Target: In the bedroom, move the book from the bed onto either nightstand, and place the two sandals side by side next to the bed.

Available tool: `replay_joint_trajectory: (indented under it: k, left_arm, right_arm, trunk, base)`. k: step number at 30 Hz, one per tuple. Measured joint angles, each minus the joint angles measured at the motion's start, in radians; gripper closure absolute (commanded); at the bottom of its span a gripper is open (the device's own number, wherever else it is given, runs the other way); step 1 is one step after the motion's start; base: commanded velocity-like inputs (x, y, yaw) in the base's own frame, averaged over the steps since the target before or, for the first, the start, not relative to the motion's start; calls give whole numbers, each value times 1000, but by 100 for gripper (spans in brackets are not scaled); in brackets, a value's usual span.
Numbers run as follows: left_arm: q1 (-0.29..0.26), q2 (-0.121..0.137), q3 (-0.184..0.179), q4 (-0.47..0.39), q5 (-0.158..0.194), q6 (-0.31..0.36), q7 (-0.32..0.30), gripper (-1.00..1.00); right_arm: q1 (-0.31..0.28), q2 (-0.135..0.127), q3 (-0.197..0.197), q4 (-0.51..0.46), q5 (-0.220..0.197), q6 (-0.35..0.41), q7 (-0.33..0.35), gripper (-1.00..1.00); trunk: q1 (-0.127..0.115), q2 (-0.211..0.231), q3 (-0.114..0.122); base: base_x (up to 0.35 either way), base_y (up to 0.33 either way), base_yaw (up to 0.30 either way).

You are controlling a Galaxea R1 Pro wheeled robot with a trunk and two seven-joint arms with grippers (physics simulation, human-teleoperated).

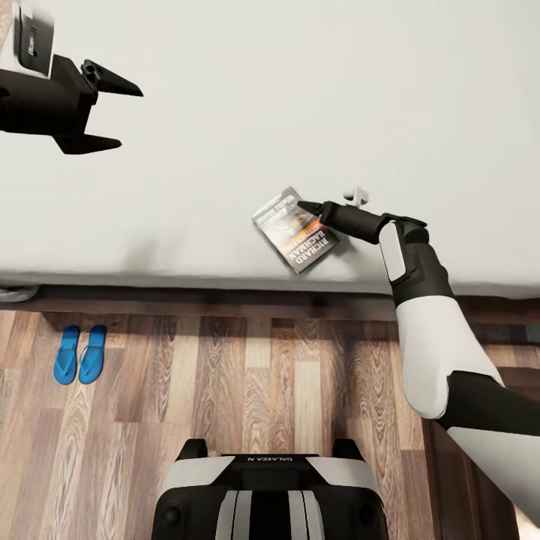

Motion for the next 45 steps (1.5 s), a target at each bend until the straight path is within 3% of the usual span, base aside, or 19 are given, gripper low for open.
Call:
replay_joint_trajectory:
  k: [22,45]
  left_arm:
    - [3,-2,0,0,0,1,0,-100]
    - [2,-4,2,0,0,-1,-1,-100]
  right_arm:
    - [9,1,1,-6,1,-1,-3,-100]
    - [9,0,-5,-8,1,-1,-6,-100]
  trunk:
    - [0,0,0]
    - [0,0,0]
  base:
    - [-1,0,236]
    - [-63,0,18]
